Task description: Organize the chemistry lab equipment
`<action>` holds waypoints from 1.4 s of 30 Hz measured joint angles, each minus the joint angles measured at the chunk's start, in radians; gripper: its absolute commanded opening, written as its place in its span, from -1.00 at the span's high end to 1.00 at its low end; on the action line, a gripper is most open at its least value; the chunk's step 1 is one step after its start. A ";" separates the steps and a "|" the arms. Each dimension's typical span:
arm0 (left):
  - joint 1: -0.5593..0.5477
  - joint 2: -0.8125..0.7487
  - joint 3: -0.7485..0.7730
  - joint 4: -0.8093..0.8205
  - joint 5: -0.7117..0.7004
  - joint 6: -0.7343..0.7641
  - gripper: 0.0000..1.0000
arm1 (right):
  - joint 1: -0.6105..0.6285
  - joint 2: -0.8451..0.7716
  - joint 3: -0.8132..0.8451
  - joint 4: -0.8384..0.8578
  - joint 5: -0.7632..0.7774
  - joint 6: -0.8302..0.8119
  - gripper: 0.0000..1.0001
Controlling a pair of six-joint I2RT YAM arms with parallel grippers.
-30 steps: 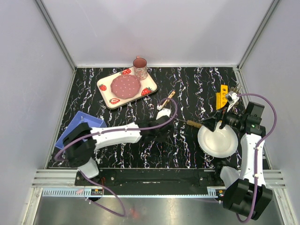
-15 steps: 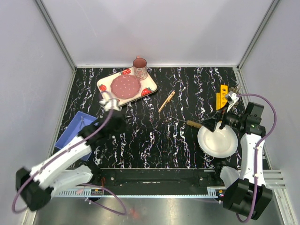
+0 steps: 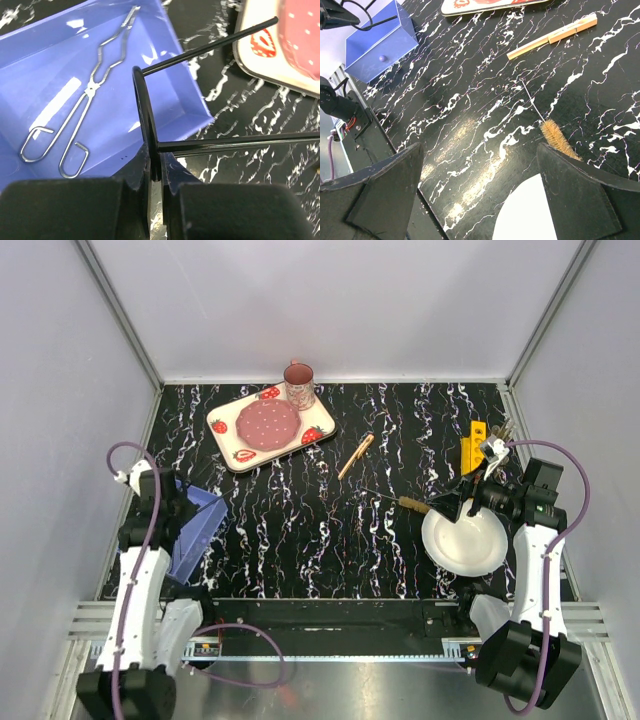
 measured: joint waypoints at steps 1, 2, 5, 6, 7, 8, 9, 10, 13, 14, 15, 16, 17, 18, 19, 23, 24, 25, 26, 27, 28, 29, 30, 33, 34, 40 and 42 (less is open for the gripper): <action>0.053 0.021 0.000 -0.009 0.020 -0.002 1.00 | 0.000 0.000 0.000 -0.002 0.000 -0.002 -1.00; 0.092 0.034 0.000 -0.014 0.039 -0.005 1.00 | 0.000 0.000 0.000 -0.003 0.000 -0.002 -0.99; 0.190 0.087 0.007 -0.031 0.066 -0.020 1.00 | 0.000 0.000 0.000 -0.003 0.000 -0.005 -0.99; 0.206 0.109 0.014 -0.040 0.067 -0.024 1.00 | 0.000 0.000 0.000 -0.003 0.000 -0.005 -0.99; 0.221 0.130 0.024 -0.050 0.067 -0.029 1.00 | 0.000 0.000 0.000 -0.004 0.000 -0.005 -0.99; 0.235 0.151 0.036 -0.064 0.066 -0.034 1.00 | 0.000 0.000 0.000 -0.003 0.000 -0.006 -0.99; 0.248 0.166 0.042 -0.068 0.066 -0.037 1.00 | 0.000 0.000 0.000 -0.004 0.000 -0.006 -0.99; 0.266 0.175 0.045 -0.067 0.065 -0.040 1.00 | 0.000 0.000 0.000 -0.003 0.000 -0.006 -0.99; 0.322 0.174 0.044 -0.075 0.063 -0.046 0.99 | 0.000 0.000 0.000 -0.004 0.000 -0.008 -0.99; 0.343 0.174 0.043 -0.076 0.062 -0.047 0.96 | 0.000 0.000 0.000 -0.004 0.000 -0.009 -0.99; 0.363 0.173 0.041 -0.074 0.062 -0.048 0.94 | 0.000 0.000 0.000 -0.004 0.000 -0.010 -0.99; 0.384 0.173 0.036 -0.072 0.063 -0.048 0.86 | 0.000 0.000 0.000 -0.003 0.000 -0.010 -0.99; 0.404 0.173 0.028 -0.068 0.066 -0.048 0.81 | 0.000 0.000 0.000 -0.004 0.000 -0.010 -1.00; 0.423 0.174 0.016 -0.064 0.071 -0.048 0.74 | 0.000 0.000 0.000 -0.004 0.000 -0.010 -1.00; 0.438 0.174 0.006 -0.063 0.076 -0.048 0.72 | 0.000 0.000 0.000 -0.004 0.000 -0.010 -0.99; 0.462 0.193 -0.009 -0.065 0.104 -0.045 0.30 | 0.000 0.000 0.000 -0.004 0.000 -0.011 -1.00; 0.464 0.199 -0.009 -0.063 0.115 -0.042 0.15 | 0.000 0.000 0.000 -0.004 0.000 -0.011 -0.99; 0.464 0.200 -0.009 -0.061 0.120 -0.034 0.10 | 0.000 0.000 0.000 -0.004 0.000 -0.011 -0.99; 0.464 0.201 -0.009 -0.059 0.130 -0.034 0.06 | 0.000 0.000 0.000 -0.004 0.000 -0.011 -1.00; 0.464 0.200 -0.009 -0.059 0.135 -0.032 0.03 | 0.000 0.000 0.000 -0.004 0.000 -0.012 -0.99; 0.464 0.198 -0.009 -0.060 0.138 -0.029 -0.01 | 0.000 0.000 0.000 -0.004 0.000 -0.012 -0.99; 0.464 0.197 -0.009 -0.060 0.142 -0.027 -0.12 | 0.000 0.000 0.000 -0.004 0.000 -0.012 -1.00; 0.464 0.193 -0.009 -0.060 0.146 -0.023 -0.18 | 0.000 0.000 0.000 -0.004 0.000 -0.013 -0.99; 0.464 0.159 -0.007 -0.066 0.161 -0.008 -0.44 | 0.000 0.000 0.000 -0.004 0.000 -0.013 -0.99; 0.464 0.145 -0.005 -0.068 0.166 -0.002 -0.51 | 0.000 0.000 0.000 -0.004 0.000 -0.013 -1.00; 0.464 0.077 0.014 -0.052 0.288 0.060 -0.98 | 0.000 0.000 0.000 -0.004 0.000 -0.013 -0.99; 0.464 0.068 0.014 -0.030 0.392 0.103 -0.98 | 0.000 0.000 0.000 -0.004 0.000 -0.013 -0.99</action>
